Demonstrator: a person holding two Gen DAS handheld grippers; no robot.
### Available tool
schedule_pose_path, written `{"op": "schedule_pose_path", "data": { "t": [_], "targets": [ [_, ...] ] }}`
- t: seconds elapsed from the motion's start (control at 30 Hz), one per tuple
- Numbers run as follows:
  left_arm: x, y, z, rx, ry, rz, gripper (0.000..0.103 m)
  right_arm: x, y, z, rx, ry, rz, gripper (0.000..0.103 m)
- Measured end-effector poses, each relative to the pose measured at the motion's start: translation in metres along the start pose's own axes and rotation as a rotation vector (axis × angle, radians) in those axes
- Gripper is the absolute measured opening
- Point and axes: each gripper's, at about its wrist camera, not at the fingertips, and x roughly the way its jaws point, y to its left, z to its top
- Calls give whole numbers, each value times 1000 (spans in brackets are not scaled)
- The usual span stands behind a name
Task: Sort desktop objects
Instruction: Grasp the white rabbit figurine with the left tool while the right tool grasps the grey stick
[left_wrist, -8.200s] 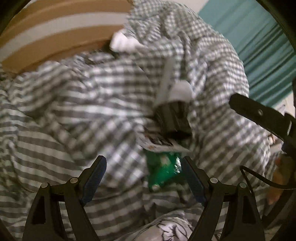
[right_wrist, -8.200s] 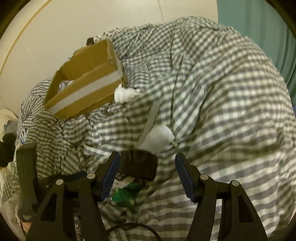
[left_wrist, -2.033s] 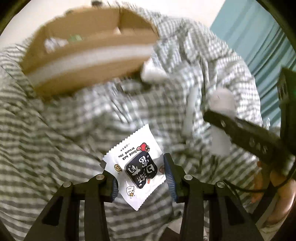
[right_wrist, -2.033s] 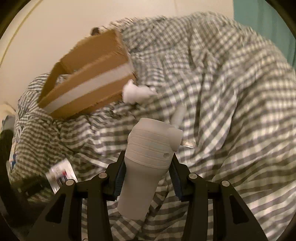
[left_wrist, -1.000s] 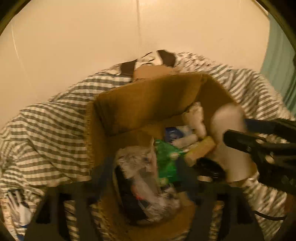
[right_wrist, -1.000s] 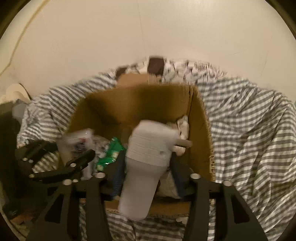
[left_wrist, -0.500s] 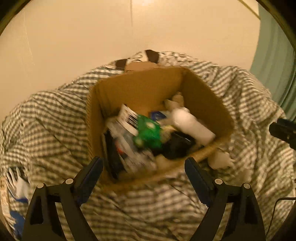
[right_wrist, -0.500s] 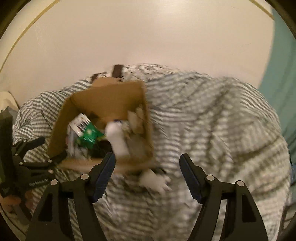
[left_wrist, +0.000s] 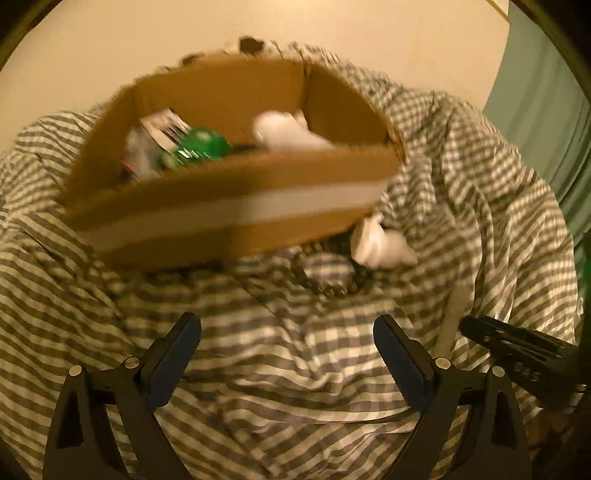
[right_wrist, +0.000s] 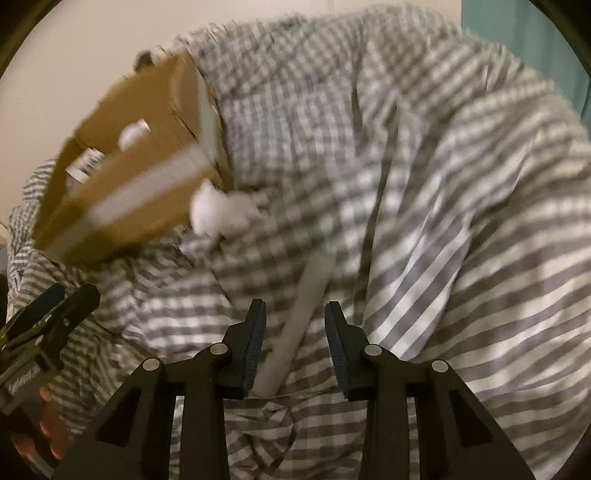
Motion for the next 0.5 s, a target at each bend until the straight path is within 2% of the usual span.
{"op": "schedule_pose_path", "data": {
  "t": [0.1,0.23,0.33,0.37,0.43,0.5],
  "targets": [
    [15,-9,-4,4,7,-6,97,11,-8,2,37,8,11,33],
    [34,-17,-3,-2,18,-9,97,33,-9,10,53,35,24,45],
    [44,-22,0,-5,17,-16,97,45,-10,13,51,36,12,44],
    [47,-24,1,-4,17,-19,97,46,-8,12,42,31,7,41],
    [52,-29,4,-1,14,-28,97,38,-9,13,29,4,-14,17],
    [54,-35,7,1,5,-37,97,23,-17,13,60,-38,13,17]
  ]
}}
